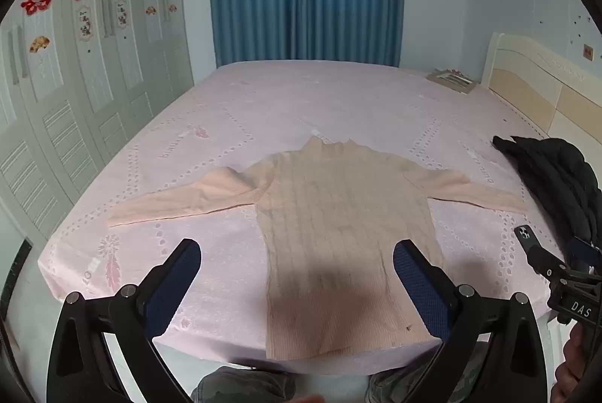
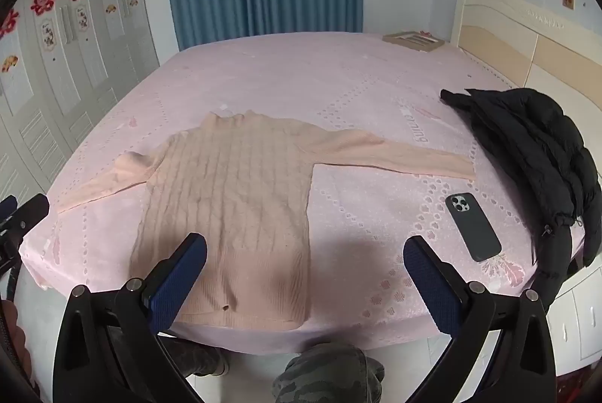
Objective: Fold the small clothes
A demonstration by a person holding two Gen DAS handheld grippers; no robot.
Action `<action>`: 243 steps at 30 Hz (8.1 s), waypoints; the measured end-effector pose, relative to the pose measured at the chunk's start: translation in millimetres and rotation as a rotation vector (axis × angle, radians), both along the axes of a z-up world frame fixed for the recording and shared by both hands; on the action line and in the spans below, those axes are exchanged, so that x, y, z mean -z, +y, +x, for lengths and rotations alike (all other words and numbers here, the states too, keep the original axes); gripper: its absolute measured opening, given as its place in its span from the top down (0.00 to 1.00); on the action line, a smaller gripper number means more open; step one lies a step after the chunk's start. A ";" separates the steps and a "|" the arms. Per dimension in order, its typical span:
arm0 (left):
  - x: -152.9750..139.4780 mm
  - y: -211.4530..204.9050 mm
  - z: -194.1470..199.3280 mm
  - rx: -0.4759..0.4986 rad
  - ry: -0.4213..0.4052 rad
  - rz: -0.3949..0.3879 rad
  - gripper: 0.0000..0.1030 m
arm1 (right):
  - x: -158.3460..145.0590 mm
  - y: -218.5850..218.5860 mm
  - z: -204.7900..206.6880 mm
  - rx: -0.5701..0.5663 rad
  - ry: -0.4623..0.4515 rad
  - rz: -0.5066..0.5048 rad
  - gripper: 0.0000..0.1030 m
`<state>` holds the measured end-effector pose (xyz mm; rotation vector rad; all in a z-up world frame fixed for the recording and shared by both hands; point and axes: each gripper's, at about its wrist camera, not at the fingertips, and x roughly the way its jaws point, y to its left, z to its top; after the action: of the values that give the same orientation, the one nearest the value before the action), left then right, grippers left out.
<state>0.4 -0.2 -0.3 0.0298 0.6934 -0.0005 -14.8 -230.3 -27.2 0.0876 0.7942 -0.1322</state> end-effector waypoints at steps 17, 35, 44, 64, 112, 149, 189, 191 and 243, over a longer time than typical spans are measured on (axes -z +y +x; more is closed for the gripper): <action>-8.2 12.1 -8.9 -0.018 -0.017 -0.029 0.00 | -13.1 11.2 -3.9 -0.025 0.005 0.024 0.01; -9.4 15.3 -7.6 -0.017 -0.008 -0.035 0.00 | -14.1 16.1 -6.7 -0.031 0.001 0.030 0.01; -9.1 16.7 -7.0 -0.025 -0.002 -0.039 0.00 | -16.6 15.8 -8.1 -0.030 -0.002 0.036 0.01; -6.2 16.8 -7.0 -0.021 0.001 -0.046 0.00 | -17.9 14.0 -7.6 -0.030 -0.004 0.047 0.01; 67.8 63.6 56.1 -0.036 0.089 -0.099 0.00 | 20.0 46.2 40.9 -0.066 0.015 0.046 0.01; 245.9 361.0 228.3 -0.560 0.113 -0.426 0.14 | 165.4 107.4 178.6 -0.188 0.025 0.082 0.10; 186.7 -158.9 323.4 0.242 0.182 -0.184 0.74 | 188.8 -101.5 182.8 0.337 0.043 0.052 0.10; 189.0 -149.0 322.2 0.222 0.168 -0.169 0.71 | 188.6 -96.8 185.3 0.315 0.042 0.049 0.10; 248.0 62.3 347.8 -0.173 0.226 -0.219 0.28 | 202.0 -73.0 296.7 0.117 0.106 0.129 0.67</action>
<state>348.2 62.1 -248.2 -0.2439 0.9164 0.0876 281.9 -303.4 -229.2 0.2511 0.9037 -0.1970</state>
